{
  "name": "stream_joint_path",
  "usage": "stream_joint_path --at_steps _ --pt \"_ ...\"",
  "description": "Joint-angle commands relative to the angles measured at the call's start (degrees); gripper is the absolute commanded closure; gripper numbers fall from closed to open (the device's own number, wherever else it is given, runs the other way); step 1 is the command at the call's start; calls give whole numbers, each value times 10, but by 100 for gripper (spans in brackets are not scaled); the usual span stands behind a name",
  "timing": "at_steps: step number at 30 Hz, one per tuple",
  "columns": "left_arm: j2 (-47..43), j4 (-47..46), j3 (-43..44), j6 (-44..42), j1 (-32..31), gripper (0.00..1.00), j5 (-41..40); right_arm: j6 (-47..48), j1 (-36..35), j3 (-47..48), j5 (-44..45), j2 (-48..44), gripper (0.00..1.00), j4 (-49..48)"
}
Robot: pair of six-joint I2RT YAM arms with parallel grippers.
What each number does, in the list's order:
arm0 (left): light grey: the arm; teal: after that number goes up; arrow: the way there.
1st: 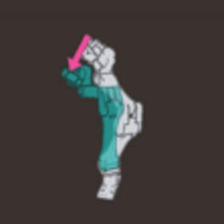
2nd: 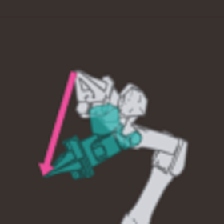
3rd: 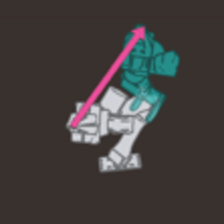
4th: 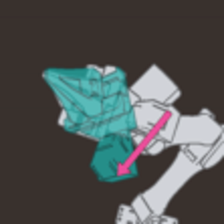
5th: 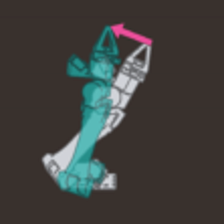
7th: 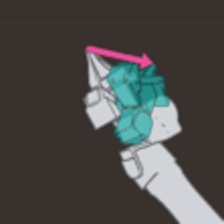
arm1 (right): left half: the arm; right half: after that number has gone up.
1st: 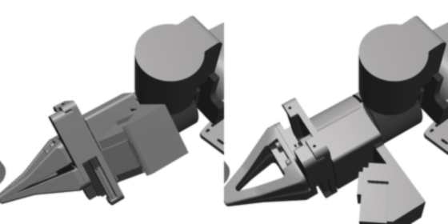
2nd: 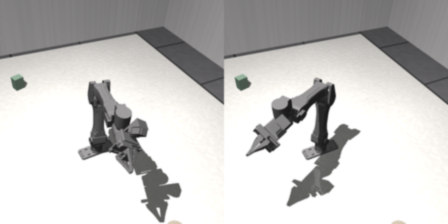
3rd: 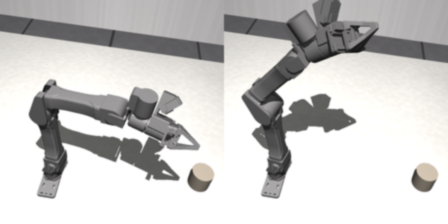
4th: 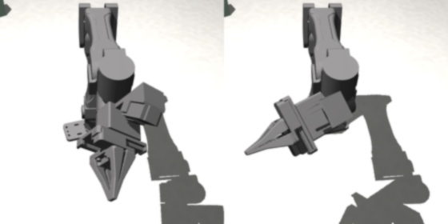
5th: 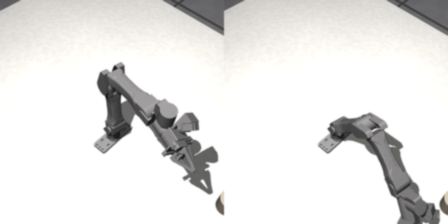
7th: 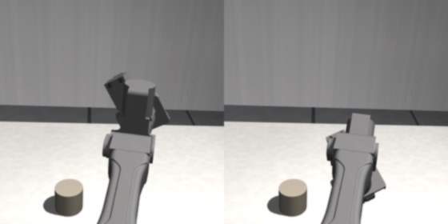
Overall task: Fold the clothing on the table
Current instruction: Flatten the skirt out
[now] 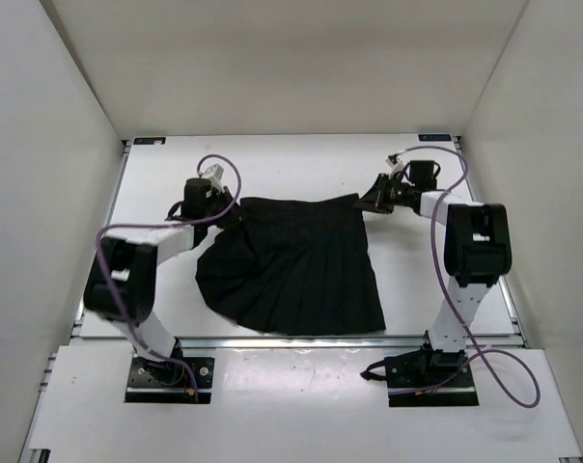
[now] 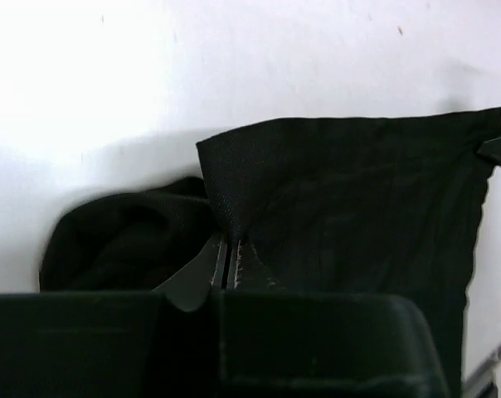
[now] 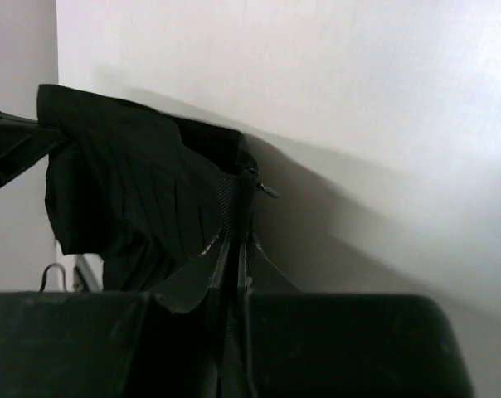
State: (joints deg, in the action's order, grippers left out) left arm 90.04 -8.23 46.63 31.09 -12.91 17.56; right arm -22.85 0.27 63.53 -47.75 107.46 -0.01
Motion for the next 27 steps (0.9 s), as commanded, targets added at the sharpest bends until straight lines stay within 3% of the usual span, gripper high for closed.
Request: stream_joint_path --at_steps 1,2,6,8,10,12,13,14,17,19,22,27 --pt "81 -75 87 2 3 98 15 11 2 107 -21 52 100 -39" --pt "94 -72 102 -2 4 98 18 22 1 138 -15 70 100 -24" --pt "187 -48 229 -21 14 73 16 34 0 272 -6 166 100 18" --pt "219 -54 278 -23 24 42 30 32 3 351 -9 202 100 41" --pt "259 -50 334 -22 29 17 36 33 12 405 -10 237 100 63" --pt "288 -33 372 -30 31 8 35 33 17 473 -10 275 85 94" --pt "306 -27 395 -35 31 3 29 38 18 477 -2 281 72 99" --pt "311 -8 405 -41 31 2 11 40 19 493 1 289 60 110" --pt "344 47 452 -59 26 1 -24 68 19 509 42 294 38 137" --pt "366 55 474 -60 27 2 -27 87 18 521 69 302 30 171" --pt "384 32 489 -69 24 1 -22 97 18 526 80 301 25 180" --pt "443 82 577 -75 -3 6 -26 88 17 560 78 332 21 176"
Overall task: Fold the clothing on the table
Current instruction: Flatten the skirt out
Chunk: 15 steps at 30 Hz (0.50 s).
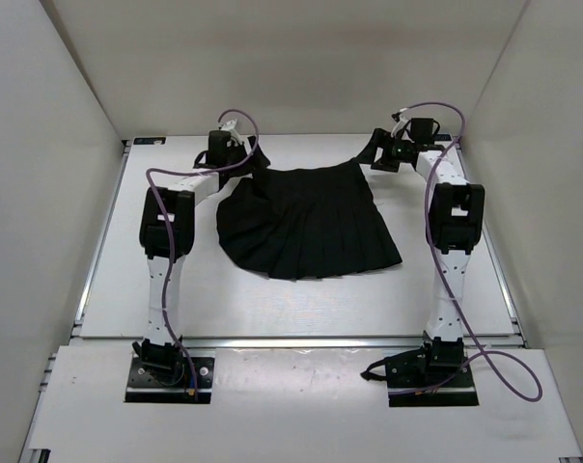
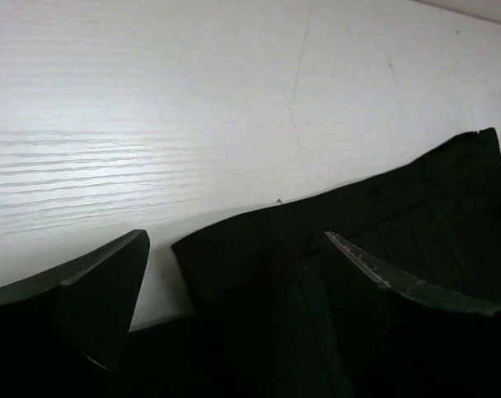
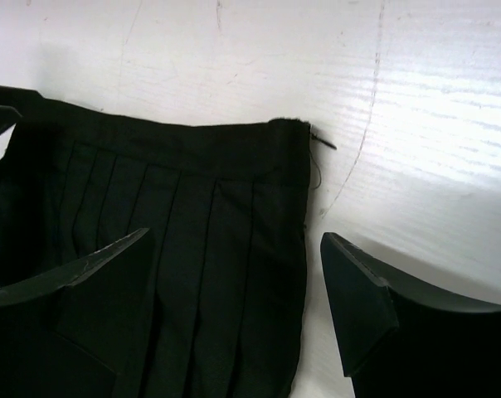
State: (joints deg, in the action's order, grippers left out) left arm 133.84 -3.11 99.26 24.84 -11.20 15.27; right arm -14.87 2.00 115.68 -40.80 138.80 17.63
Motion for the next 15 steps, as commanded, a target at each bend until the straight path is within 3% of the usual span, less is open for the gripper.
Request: stream_joint_path --at_steps 1,9,13,15 --pt "11 49 55 -9 -18 6 2 6 -2 46 8 24 22 3" --pt "-10 43 10 10 -17 25 12 19 -15 89 30 64 24 40" --pt "-8 42 10 13 -17 50 23 31 -17 96 42 73 31 55" --pt "-9 41 9 14 -22 69 35 29 -30 99 41 74 46 51"
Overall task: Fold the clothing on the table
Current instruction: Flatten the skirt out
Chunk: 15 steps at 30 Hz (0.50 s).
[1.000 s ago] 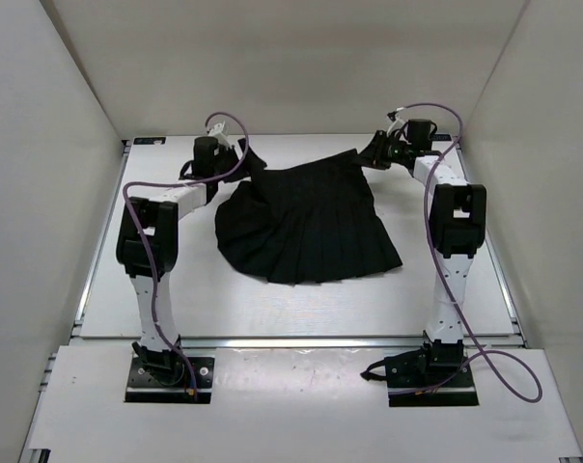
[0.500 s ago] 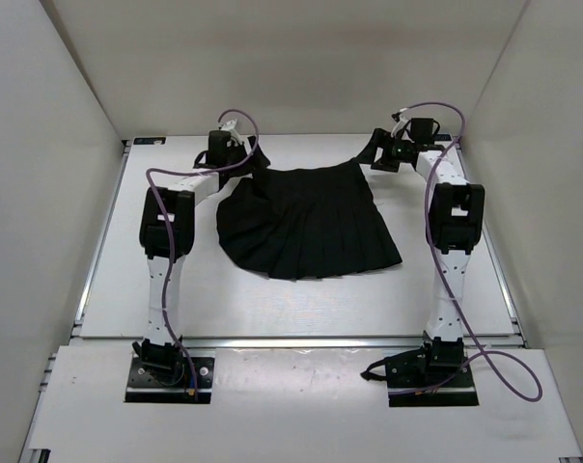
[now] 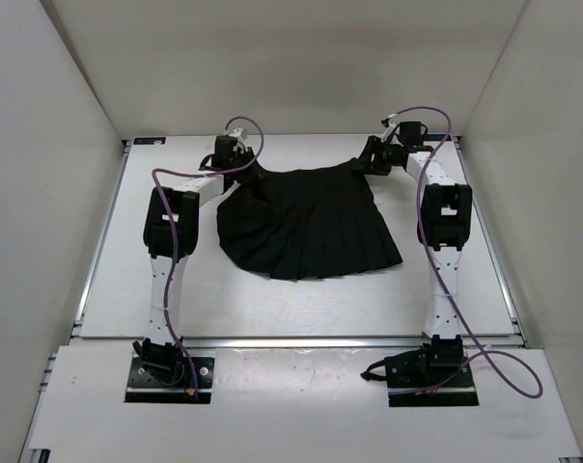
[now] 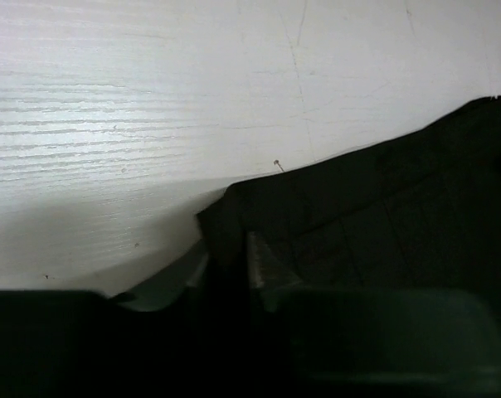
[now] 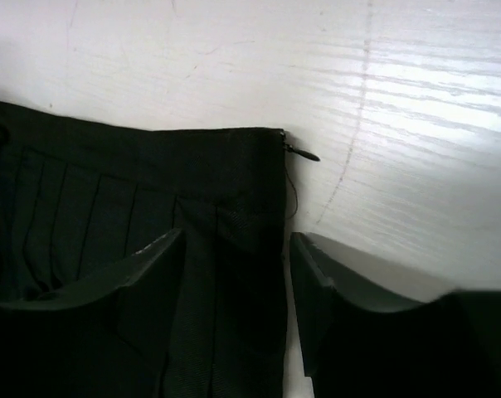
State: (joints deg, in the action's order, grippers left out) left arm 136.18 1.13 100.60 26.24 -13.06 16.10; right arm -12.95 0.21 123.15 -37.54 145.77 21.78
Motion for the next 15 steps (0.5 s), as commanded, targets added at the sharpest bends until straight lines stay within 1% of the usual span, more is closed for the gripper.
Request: stream_joint_path --at_steps 1,4,5,6,11,14,15 --pt "-35 -19 -4 1 -4 73 24 9 -14 28 4 11 51 6" --pt "-44 -15 7 -11 -8 96 27 2 -17 47 -3 21 89 5" --pt "-48 -11 17 -19 -11 99 28 1 -16 59 -3 25 96 6" --pt "-53 -11 23 -23 -7 100 30 3 -19 63 -9 30 100 6" --pt "-100 46 53 -72 -7 100 33 26 -21 109 4 -11 100 40" --pt "-164 56 55 -111 -8 100 32 63 -21 118 23 -88 100 76" --pt "-204 56 44 -131 -10 100 31 71 -21 117 36 -128 100 85"
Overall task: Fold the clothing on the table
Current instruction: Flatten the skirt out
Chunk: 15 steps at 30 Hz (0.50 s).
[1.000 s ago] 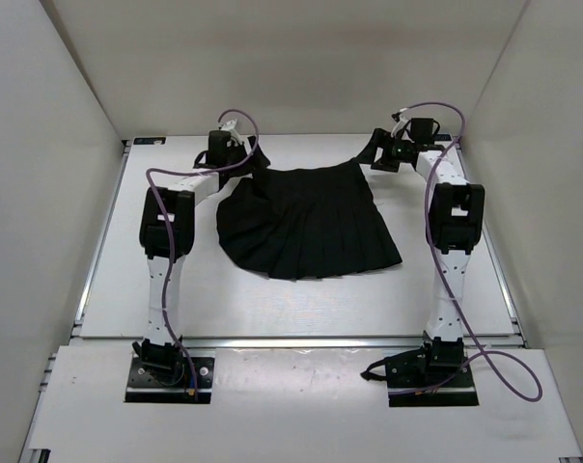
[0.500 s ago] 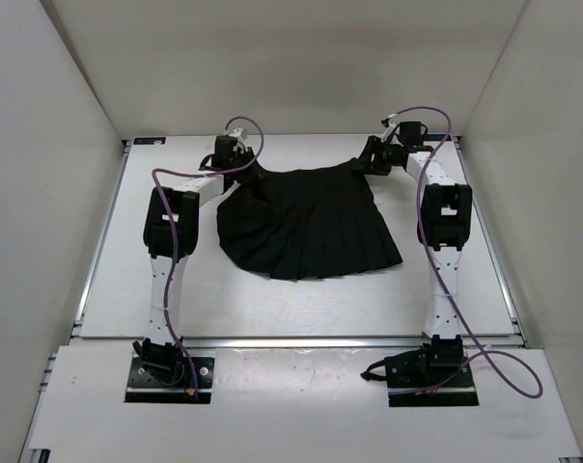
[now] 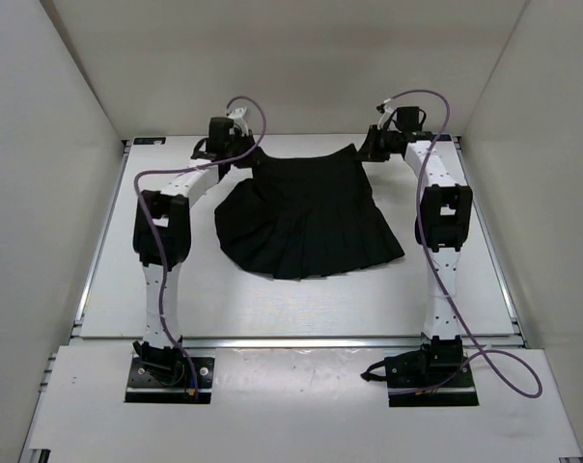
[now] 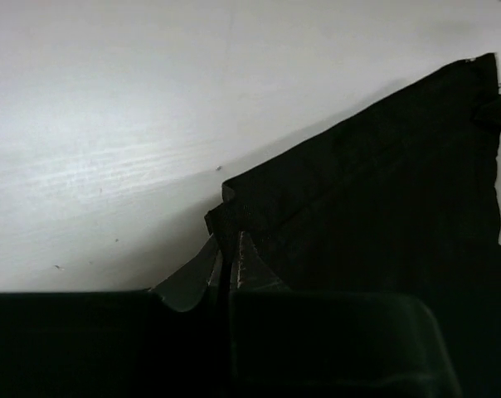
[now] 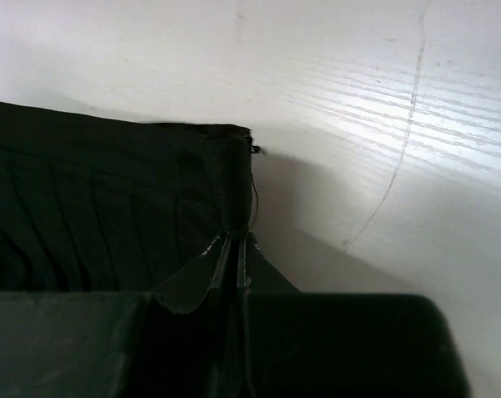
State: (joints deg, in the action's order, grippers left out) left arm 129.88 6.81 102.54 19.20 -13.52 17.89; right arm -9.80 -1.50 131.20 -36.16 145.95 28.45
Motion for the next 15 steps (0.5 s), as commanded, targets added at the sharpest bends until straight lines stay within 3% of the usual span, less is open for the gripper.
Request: stream_joint_path --at_steps 1,3,7,12,15 --pt "-180 -2 8 -69 -10 100 7 51 -9 33 31 -171 100 24" --pt "-247 -6 -22 -106 -17 100 -9 64 -10 24 46 -231 100 42" --pt "-439 -80 -181 -124 -27 100 -40 89 -59 -70 89 -389 100 47" --pt "-660 -156 -383 -92 -35 100 -16 117 -159 -379 179 -641 100 -54" --pt "-774 -135 -421 -111 -74 100 -48 82 -184 -502 201 -780 100 -92"
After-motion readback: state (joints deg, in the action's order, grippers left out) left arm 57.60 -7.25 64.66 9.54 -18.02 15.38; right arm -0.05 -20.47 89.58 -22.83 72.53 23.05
